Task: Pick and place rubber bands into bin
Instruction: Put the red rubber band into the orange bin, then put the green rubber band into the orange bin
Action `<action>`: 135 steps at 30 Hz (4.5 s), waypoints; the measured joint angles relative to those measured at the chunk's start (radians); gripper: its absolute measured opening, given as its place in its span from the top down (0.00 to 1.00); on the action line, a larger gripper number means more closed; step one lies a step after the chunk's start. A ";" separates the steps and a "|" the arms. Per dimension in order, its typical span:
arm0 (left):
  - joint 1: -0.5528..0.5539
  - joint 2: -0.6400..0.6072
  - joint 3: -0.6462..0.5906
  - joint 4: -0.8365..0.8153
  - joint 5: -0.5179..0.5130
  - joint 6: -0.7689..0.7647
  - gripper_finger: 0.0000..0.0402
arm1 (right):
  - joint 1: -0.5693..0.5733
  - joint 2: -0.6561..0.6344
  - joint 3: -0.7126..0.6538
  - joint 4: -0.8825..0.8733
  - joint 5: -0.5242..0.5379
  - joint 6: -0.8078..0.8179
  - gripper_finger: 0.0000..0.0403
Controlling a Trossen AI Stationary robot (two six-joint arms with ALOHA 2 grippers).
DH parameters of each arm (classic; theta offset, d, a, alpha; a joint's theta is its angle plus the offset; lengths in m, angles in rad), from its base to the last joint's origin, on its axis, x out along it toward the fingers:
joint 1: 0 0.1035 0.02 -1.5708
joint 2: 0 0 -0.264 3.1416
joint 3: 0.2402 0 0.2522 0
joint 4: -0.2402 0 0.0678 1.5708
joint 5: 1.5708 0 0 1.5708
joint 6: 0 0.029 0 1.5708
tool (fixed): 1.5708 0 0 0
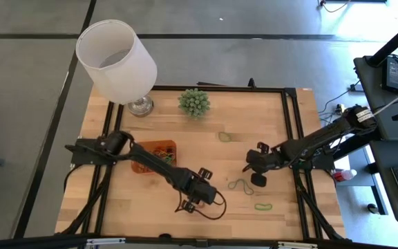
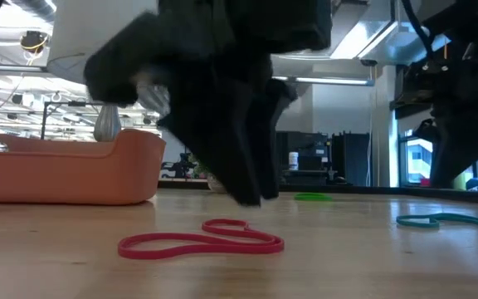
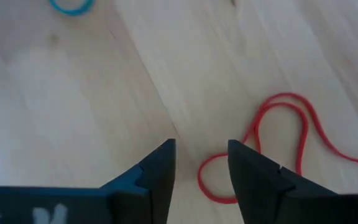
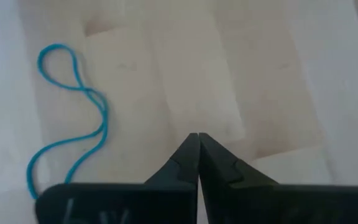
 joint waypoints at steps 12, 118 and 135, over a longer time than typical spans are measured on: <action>0.004 0.055 0.008 -0.071 0.090 -0.037 0.95 | 0.021 0.000 0.000 0.005 0.001 -0.002 0.98; 0.147 -0.710 -0.539 0.220 -0.205 -0.321 0.99 | 0.012 0.001 0.003 0.118 0.079 -0.175 0.98; 0.153 -0.710 -0.544 0.270 -0.211 -0.225 0.99 | 0.341 0.010 0.261 -0.253 0.071 0.293 1.00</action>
